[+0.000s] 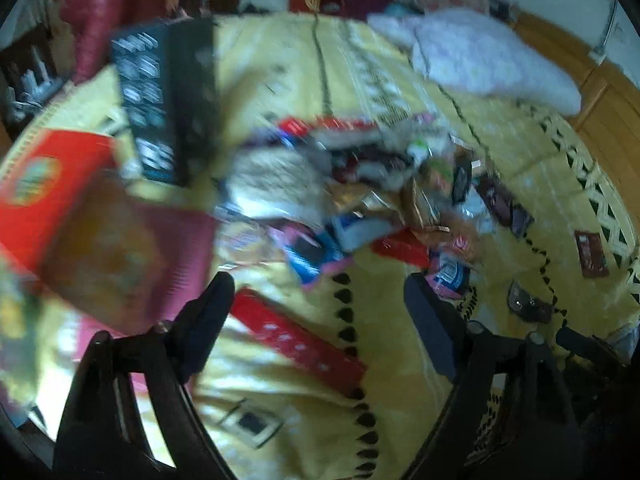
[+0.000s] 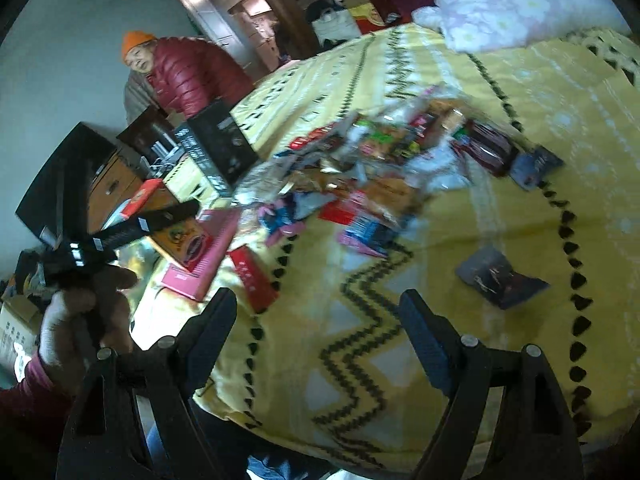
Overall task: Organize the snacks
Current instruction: 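Move both open tools back over the snack pile on the bed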
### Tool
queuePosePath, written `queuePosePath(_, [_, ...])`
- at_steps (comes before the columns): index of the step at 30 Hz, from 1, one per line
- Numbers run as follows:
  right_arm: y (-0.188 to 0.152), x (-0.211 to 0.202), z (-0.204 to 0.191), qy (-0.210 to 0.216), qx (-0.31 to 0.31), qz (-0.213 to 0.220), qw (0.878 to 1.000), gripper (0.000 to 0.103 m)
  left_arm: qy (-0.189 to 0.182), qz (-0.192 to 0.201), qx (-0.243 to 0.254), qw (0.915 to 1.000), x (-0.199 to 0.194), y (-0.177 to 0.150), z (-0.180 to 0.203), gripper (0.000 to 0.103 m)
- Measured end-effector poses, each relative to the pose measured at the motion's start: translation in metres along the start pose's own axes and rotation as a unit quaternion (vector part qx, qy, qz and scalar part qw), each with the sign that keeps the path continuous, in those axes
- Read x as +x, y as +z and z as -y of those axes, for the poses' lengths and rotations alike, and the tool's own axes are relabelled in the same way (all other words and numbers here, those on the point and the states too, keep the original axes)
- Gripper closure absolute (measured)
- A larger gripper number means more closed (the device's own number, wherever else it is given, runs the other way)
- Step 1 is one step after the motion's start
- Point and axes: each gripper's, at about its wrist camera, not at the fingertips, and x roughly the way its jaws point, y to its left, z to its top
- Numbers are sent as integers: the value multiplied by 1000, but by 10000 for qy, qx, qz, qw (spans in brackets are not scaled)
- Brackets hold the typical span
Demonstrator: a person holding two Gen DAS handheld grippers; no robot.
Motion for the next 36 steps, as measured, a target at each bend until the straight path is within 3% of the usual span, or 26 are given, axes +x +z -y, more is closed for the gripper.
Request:
queuePosePath(3, [-2, 5, 20, -13, 237, -81, 9997, 17, -352, -230, 171, 9990, 22, 6, 23, 24])
queuePosePath(9, [-1, 9, 51, -100, 548, -118, 9984, 17, -1033, -66, 1202, 9873, 41, 29, 106, 22])
queuePosePath(11, [-2, 9, 59, -126, 629, -134, 9979, 17, -910, -139, 1466, 9849, 58, 34, 130, 22])
queuePosePath(15, [-2, 5, 73, -149, 812, -112, 9965, 17, -582, -366, 1350, 9885, 92, 38, 140, 22])
queuePosePath(19, [2, 1, 83, -222, 853, -124, 9960, 17, -182, -175, 1744, 9843, 99, 31, 154, 23])
queuePosePath(20, [4, 0, 85, -229, 851, -112, 9960, 17, -115, -138, 1807, 9834, 97, 29, 155, 26])
queuePosePath(21, [7, -1, 86, -238, 840, -93, 9961, 17, -133, -116, 1845, 9827, 95, 27, 155, 40])
queuePosePath(22, [12, -3, 88, -275, 805, -55, 9964, 17, -215, -110, 1842, 9826, 91, 27, 153, 69])
queuePosePath(25, [29, -8, 92, -348, 714, 34, 9968, 17, -309, -71, 1662, 9856, 76, 26, 145, 95])
queuePosePath(29, [62, -7, 95, -429, 438, -34, 9981, 17, -556, -36, 1488, 9873, 53, 18, 121, 95])
queuePosePath(33, [84, 11, 105, -532, 382, -245, 9976, 17, -702, -244, 1019, 9920, 52, 11, 88, 95])
queuePosePath(35, [90, 15, 110, -470, 548, -191, 9972, 17, -795, -224, 929, 9922, 51, 12, 87, 93])
queuePosePath(36, [90, 15, 111, -414, 662, -128, 9969, 17, -910, -208, 963, 9910, 50, 13, 92, 86])
